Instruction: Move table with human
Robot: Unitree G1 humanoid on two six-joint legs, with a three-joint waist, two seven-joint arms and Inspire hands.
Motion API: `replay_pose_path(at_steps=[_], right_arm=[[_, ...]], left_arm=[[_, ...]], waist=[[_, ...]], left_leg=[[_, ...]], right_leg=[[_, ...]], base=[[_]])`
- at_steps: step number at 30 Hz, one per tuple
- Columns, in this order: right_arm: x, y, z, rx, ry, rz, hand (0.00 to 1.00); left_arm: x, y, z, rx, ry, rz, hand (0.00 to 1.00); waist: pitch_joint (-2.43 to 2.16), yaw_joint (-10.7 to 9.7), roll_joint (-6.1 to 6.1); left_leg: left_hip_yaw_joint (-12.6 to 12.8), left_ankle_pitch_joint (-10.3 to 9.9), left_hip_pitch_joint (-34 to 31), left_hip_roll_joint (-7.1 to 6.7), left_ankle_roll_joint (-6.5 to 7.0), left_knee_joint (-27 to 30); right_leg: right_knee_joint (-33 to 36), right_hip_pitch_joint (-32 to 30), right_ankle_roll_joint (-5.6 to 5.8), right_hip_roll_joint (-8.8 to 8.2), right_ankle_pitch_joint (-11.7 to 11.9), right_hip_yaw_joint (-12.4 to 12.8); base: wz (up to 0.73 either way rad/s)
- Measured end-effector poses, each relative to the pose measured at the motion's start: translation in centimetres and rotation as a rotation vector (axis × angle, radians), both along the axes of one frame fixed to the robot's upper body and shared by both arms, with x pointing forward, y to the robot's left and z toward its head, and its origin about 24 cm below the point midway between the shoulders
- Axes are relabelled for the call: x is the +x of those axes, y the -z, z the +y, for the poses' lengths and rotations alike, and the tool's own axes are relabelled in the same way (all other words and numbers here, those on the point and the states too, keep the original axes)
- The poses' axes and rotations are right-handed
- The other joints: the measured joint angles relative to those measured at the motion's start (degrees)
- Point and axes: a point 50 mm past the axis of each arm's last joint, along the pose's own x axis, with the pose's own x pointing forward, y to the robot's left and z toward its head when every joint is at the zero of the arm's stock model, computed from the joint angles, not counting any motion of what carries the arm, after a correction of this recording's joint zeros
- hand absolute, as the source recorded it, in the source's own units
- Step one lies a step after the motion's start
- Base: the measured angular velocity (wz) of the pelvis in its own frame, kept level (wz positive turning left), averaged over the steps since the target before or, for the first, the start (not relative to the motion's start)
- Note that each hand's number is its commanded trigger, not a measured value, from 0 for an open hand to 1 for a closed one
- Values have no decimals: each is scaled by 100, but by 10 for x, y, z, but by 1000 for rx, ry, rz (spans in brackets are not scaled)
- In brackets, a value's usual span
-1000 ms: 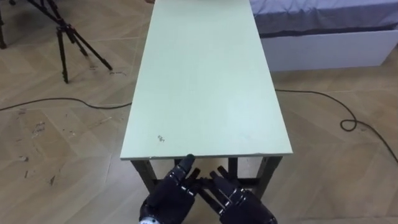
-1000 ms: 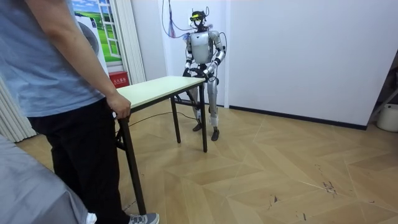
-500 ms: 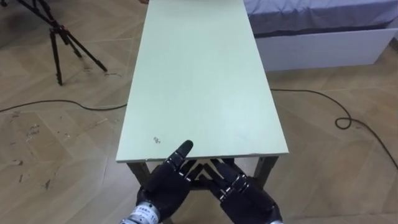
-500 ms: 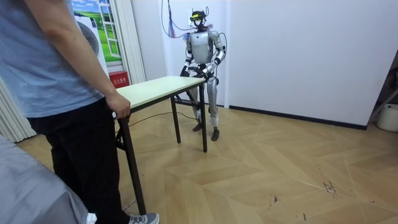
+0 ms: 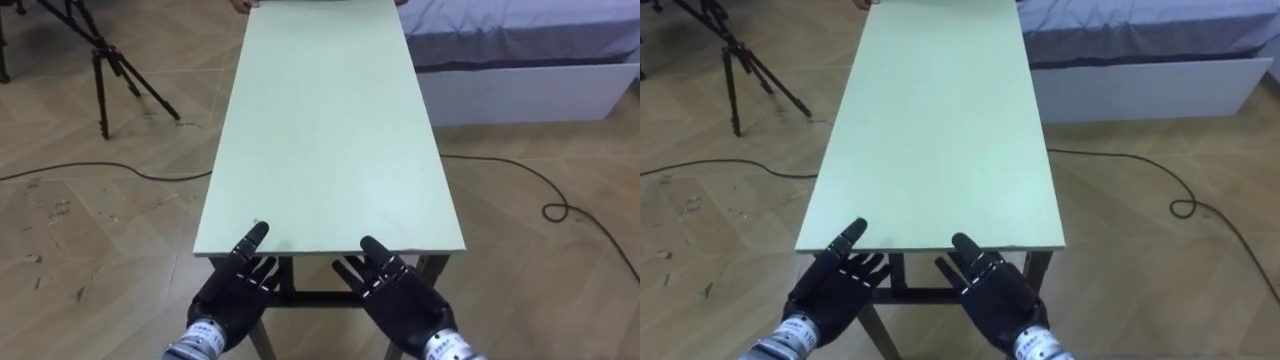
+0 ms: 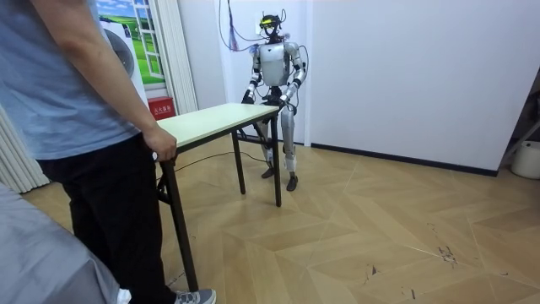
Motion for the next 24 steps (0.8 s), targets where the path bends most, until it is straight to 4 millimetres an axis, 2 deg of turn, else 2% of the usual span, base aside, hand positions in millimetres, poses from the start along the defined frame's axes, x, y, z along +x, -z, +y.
replay_pose_path(at_steps=[4, 11, 24], right_arm=[[8, 1, -2, 25, 65, 43, 0], [23, 3, -11, 86, 189, 81, 0], [25, 2, -14, 85, 201, 80, 0]], left_arm=[[1, 0, -1, -8, -12, 21, 0], [6, -2, -1, -10, -1, 51, 0], [10, -4, -2, -43, -32, 58, 0]], waist=[[-7, -4, 12], [-6, -4, 53], [-11, -16, 72]], left_leg=[[-12, 0, 23, 0, 0, 1], [-27, 1, 23, -1, -1, 10], [-18, 1, 27, -1, -1, -7]], right_leg=[[-12, 40, 1, -3, 2, -105], [-16, 47, -1, -3, 3, -115], [-13, 42, -1, -3, 3, -105]], base=[[0], [0], [0]])
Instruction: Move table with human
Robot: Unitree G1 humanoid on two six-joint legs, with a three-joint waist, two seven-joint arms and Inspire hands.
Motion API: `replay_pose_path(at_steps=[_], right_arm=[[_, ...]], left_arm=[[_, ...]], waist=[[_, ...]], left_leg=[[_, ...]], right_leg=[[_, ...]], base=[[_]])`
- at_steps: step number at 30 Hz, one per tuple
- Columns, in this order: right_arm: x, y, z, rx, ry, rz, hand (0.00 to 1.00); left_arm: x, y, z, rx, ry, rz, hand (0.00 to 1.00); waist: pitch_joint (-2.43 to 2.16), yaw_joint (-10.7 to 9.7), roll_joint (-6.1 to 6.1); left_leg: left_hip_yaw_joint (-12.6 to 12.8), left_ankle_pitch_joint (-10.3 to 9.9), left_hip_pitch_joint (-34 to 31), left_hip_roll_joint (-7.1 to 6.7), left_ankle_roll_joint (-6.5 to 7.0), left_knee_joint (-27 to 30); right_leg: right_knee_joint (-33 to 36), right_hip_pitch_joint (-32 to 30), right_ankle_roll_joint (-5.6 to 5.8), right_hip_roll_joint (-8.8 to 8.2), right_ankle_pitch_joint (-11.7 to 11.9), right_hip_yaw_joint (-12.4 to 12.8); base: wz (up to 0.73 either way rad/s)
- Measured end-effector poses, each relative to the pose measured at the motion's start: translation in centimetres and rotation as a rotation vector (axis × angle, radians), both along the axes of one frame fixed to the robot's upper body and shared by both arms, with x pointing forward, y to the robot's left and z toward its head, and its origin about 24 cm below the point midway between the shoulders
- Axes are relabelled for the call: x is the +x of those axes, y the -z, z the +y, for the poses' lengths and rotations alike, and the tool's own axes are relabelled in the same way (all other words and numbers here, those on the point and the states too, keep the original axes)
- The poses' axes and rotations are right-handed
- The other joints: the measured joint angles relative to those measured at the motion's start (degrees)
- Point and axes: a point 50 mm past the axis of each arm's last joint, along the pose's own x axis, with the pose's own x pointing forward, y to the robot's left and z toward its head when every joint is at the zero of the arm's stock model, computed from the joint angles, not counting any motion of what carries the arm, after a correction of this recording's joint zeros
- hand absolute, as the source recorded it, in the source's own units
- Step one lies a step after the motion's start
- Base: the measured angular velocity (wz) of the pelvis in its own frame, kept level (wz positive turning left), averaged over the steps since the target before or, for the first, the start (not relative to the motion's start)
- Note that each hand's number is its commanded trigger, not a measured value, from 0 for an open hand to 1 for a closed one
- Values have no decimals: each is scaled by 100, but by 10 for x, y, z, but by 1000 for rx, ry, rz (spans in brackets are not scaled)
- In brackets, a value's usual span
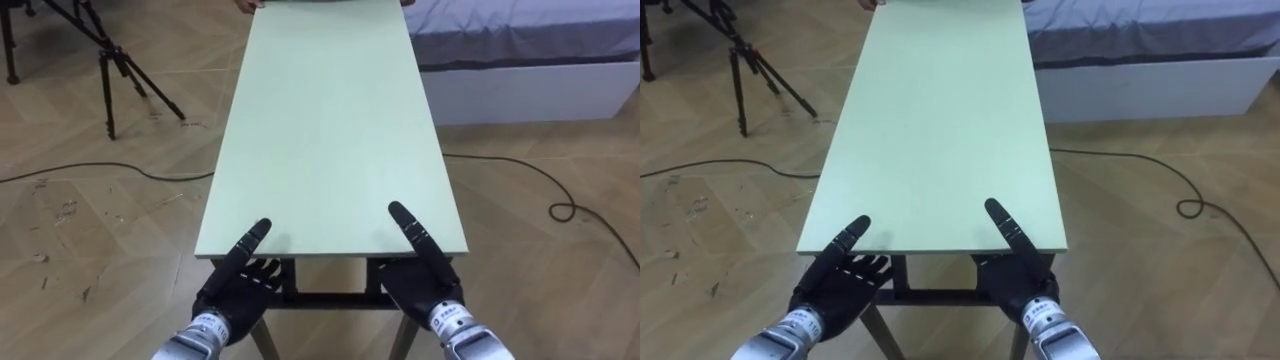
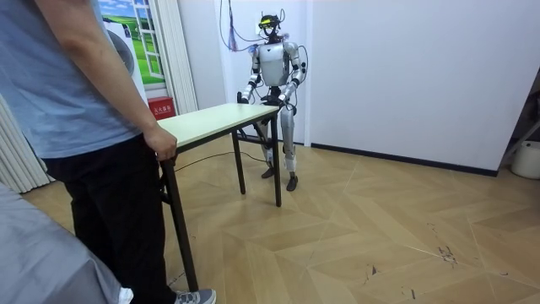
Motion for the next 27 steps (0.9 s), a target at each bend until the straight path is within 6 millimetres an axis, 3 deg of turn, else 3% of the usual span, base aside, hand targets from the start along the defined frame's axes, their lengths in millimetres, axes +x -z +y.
replay_pose_path(at_steps=[19, 20, 21, 27], right_arm=[[10, -5, 6, 49, 65, 4, 0], [10, -5, 7, 48, 74, 5, 0], [10, -5, 9, 52, 82, 3, 100], [11, -7, 11, 57, 83, -7, 100]], left_arm=[[24, -20, -7, -69, -64, 3, 0], [24, -21, -7, -66, -68, 7, 33], [25, -22, -7, -61, -74, 13, 100], [27, -27, -7, -47, -90, 28, 100]], waist=[[1, -37, -2], [1, -37, -2], [1, -42, -2], [2, -57, 0]], left_leg=[[-21, 20, -221, 7, 25, 106], [-21, 20, -222, 7, 26, 111], [-24, 20, -236, 9, 26, 119], [-49, 23, -300, 10, 31, 130]], right_leg=[[-4, -114, -6, 5, 65, 2], [-5, -117, -6, 4, 68, 8], [-6, -129, -6, 5, 68, 10], [-6, -192, -9, 10, 72, 13]], base=[[0], [0], [0], [0]])
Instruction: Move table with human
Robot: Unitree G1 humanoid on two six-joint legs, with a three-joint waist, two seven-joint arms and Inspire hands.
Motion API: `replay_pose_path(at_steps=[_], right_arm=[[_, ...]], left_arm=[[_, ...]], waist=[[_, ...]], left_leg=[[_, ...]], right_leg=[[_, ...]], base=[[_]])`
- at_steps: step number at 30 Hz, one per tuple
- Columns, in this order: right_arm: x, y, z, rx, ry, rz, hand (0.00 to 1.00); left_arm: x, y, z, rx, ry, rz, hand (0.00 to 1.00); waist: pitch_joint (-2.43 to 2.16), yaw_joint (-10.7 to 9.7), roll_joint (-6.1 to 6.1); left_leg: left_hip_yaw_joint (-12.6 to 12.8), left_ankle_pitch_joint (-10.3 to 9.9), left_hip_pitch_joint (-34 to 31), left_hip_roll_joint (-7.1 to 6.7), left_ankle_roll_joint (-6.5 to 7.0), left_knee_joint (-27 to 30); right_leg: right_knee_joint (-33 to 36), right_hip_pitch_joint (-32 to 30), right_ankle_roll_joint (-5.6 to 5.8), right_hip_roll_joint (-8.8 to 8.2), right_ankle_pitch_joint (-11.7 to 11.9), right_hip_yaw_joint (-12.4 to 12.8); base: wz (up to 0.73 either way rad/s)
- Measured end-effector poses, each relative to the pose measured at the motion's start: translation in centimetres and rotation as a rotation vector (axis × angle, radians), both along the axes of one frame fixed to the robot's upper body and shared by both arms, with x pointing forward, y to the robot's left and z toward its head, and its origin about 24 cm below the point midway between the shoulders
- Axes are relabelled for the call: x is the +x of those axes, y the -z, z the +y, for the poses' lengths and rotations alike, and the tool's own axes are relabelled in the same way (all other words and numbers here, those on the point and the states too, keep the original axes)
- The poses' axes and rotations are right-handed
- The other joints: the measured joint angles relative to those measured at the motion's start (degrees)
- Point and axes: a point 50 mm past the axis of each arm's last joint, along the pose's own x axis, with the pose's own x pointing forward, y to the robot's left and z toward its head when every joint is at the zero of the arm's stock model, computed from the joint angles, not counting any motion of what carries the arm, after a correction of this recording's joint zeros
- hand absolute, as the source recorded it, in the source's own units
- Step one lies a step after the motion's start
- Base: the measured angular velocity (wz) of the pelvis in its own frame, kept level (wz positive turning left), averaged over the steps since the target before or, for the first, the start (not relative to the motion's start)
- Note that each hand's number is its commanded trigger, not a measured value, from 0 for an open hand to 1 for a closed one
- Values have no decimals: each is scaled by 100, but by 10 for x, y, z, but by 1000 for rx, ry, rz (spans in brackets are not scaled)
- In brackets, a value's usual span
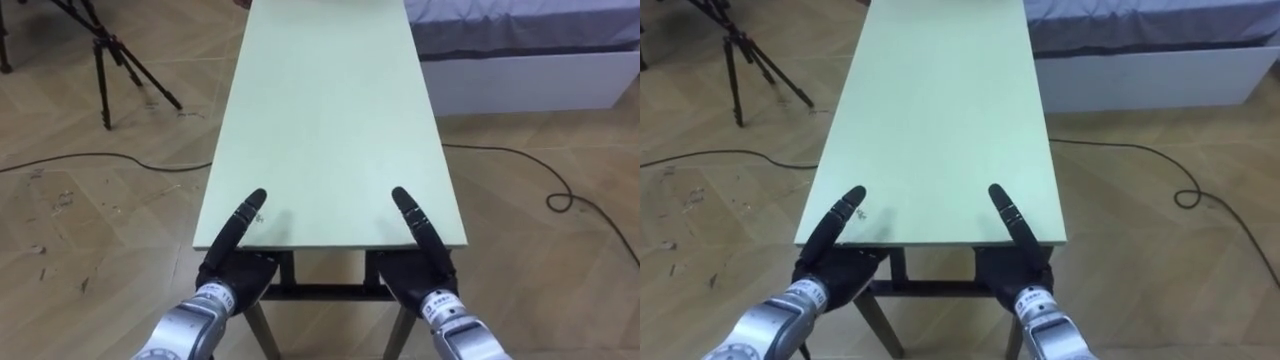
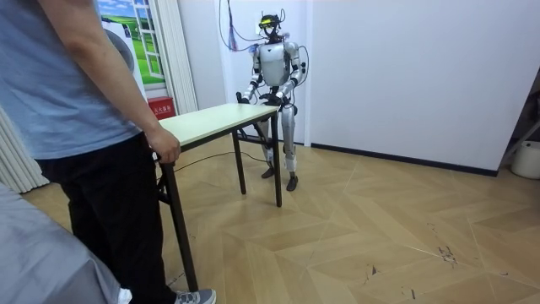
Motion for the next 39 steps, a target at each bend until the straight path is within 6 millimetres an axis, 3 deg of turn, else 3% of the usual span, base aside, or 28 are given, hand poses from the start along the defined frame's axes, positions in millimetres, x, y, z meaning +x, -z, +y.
replay_pose_path(at_steps=[7, 11, 28, 39], right_arm=[[1, 3, 1, -32, 27, 85, 100], [2, 0, 7, -55, 4, 94, 100], [3, -2, 8, -84, 5, 87, 100], [4, -3, 9, -90, 11, 83, 100]], left_arm=[[1, -2, -6, -47, -39, -5, 100], [0, 1, -4, -33, -64, 35, 100], [-1, 2, -5, 11, -50, 36, 100], [-3, 6, -11, 49, -38, 2, 100]], waist=[[9, 91, 0], [47, 15, -64], [44, 15, -55], [33, -13, 87]], left_leg=[[-7, 0, -32, -4, 0, -17], [-7, 0, 0, -14, -1, -80], [9, 2, 9, -26, -3, -138], [0, 6, 100, -56, -3, -213]], right_leg=[[3, -33, 0, -8, 0, -6], [-1, -33, 2, -10, 1, 6], [-90, -32, 23, -8, 14, 18], [-84, -14, 23, -18, 14, 123]], base=[[1], [0], [0], [-3]])
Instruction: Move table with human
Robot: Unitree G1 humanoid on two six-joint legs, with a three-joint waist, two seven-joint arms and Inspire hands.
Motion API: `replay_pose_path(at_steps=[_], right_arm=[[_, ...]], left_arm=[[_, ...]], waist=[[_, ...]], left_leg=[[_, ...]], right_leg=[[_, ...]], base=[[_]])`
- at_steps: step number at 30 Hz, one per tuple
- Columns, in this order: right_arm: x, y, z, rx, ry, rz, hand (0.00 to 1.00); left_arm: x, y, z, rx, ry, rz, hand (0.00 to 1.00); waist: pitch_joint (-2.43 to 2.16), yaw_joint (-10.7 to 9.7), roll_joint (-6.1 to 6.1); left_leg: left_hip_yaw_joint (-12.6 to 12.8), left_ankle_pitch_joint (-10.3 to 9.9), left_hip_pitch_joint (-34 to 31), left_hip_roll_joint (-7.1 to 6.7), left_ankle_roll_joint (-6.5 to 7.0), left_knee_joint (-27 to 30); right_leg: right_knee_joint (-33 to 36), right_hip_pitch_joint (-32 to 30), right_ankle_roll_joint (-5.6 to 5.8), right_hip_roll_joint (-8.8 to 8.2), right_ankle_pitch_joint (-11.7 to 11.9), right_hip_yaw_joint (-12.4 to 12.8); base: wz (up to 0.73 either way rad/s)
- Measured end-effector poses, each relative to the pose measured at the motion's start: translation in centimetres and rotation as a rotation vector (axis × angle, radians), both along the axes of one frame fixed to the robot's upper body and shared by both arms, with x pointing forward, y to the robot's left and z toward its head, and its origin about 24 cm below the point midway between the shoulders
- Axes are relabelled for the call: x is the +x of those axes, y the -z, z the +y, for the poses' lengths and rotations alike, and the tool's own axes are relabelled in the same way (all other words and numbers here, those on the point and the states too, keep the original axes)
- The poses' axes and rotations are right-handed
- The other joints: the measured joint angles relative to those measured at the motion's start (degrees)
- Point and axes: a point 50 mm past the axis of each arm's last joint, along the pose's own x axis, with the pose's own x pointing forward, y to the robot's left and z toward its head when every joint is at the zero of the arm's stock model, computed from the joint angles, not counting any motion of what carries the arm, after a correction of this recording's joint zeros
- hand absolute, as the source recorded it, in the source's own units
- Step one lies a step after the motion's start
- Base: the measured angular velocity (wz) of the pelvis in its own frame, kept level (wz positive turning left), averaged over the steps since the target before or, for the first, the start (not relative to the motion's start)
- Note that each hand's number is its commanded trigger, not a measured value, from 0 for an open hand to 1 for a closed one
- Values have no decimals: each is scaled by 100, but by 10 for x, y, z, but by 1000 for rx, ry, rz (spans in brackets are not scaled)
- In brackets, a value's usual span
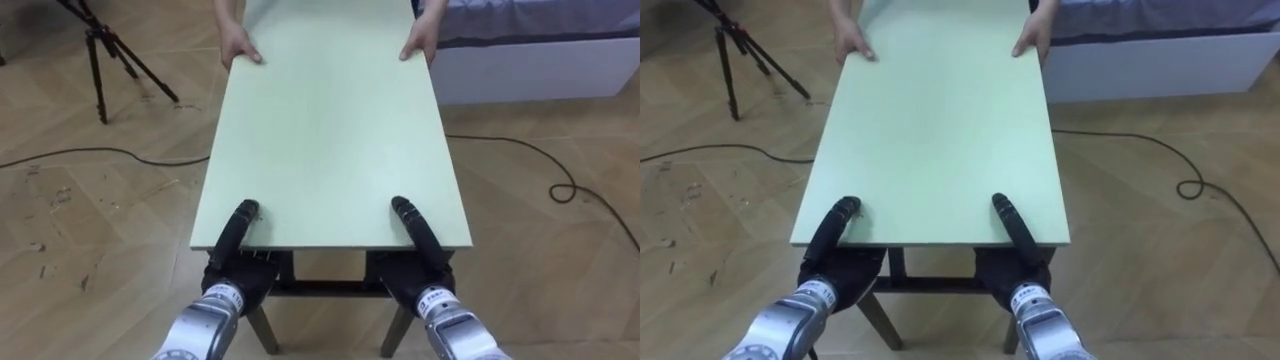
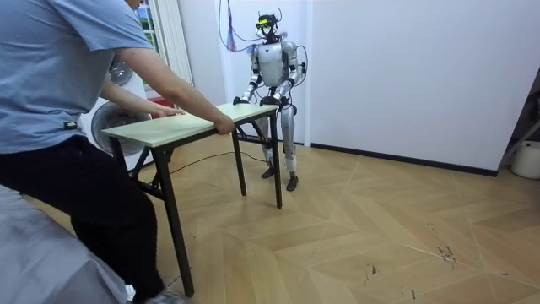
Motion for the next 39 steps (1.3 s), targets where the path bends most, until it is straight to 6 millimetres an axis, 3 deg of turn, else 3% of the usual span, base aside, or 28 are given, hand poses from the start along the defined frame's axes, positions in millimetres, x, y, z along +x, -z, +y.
replay_pose_path(at_steps=[10, 15, 17, 22, 26, 29, 39], right_arm=[[5, -10, 1, -4, 2, -10, 100], [-6, -17, -2, -9, 2, -22, 100], [-9, -15, -3, -15, 4, -15, 100], [-24, -13, -3, -14, -2, -5, 100], [-26, -15, -4, -23, 0, -25, 100], [-27, -18, -4, -34, -3, -40, 100], [-32, -22, -6, -56, -3, -60, 100]], left_arm=[[-1, -3, 1, 7, 6, -67, 100], [-12, -7, -1, 10, 11, -86, 100], [-17, -6, -2, 6, 12, -95, 100], [-34, -4, 0, -6, 6, -105, 100], [-35, -3, -2, -14, 17, -109, 100], [-37, -3, -2, -15, 17, -117, 100], [-45, -2, -6, -8, 7, -133, 100]], waist=[[-21, 21, 35], [-100, 75, -38], [-110, 87, -46], [-101, 133, -65], [-28, 130, -197], [-38, 172, -253], [-44, 103, -237]], left_leg=[[3, 1, 9, -13, -1, -65], [-10, 8, 234, -28, -14, -257], [-12, 9, 373, -38, -15, -343], [-161, 40, 605, -26, -60, -526], [-151, 39, 551, -52, -59, -529], [-110, 37, 431, -53, -58, -462], [-60, 37, 277, -52, -58, -415]], right_leg=[[10, -34, 0, -4, 0, 8], [26, 59, 0, -3, 0, 9], [23, 161, 0, -3, 0, 12], [227, 217, 0, 23, 0, 45], [186, 192, 0, 20, 0, 231], [176, 101, 0, 12, 0, 240], [101, -15, 0, 10, 0, 284]], base=[[-1], [1], [3], [2], [2], [-5], [-2]])
